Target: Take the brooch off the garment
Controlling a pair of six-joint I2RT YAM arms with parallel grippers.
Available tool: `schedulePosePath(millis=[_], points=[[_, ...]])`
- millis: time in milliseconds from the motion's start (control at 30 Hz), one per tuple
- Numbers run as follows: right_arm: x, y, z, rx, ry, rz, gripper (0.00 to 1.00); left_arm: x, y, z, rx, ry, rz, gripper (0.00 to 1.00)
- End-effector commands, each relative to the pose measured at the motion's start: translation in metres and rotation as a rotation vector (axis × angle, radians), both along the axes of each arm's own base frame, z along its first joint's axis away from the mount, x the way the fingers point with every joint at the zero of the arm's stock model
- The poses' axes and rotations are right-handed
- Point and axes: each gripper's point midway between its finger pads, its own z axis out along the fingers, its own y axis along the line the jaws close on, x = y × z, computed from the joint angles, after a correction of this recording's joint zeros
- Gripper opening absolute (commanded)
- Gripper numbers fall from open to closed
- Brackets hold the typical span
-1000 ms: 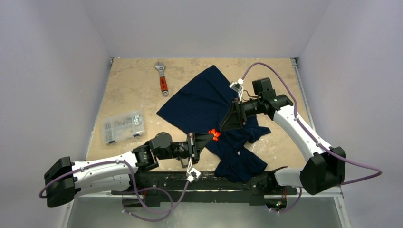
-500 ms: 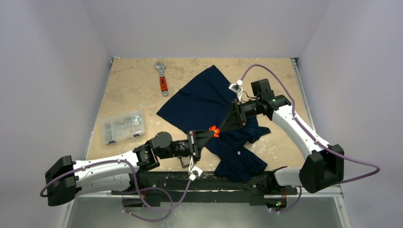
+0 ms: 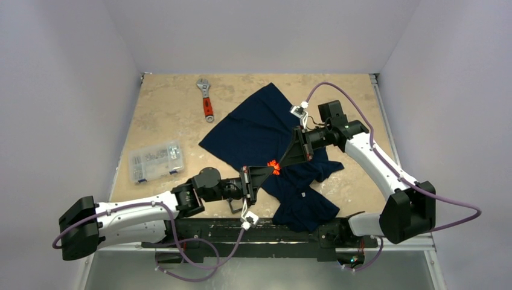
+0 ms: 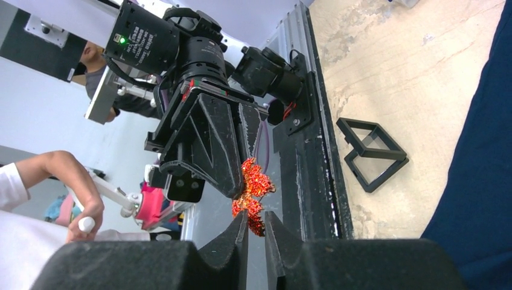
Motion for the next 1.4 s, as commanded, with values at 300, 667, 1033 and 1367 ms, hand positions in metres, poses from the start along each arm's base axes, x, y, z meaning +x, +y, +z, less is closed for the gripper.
schedulePosePath(millis=[300, 667, 1033, 1367], points=[[-0.005, 0.001, 0.014, 0.053, -0.03, 0.046, 0.0, 0.006, -0.002, 0.025, -0.065, -0.046, 0.031, 0.24], [0.004, -0.002, 0.017, 0.058, -0.068, 0.021, 0.0, 0.009, 0.021, 0.005, 0.005, 0.089, 0.1, 0.6], [0.028, -0.005, 0.007, 0.045, -0.042, -0.205, 0.0, 0.043, 0.08, 0.042, -0.176, 0.696, 0.438, 0.76], [0.007, -0.007, -0.033, 0.085, 0.122, -0.371, 0.0, 0.115, 0.195, 0.077, -0.671, 1.133, 0.91, 0.83]])
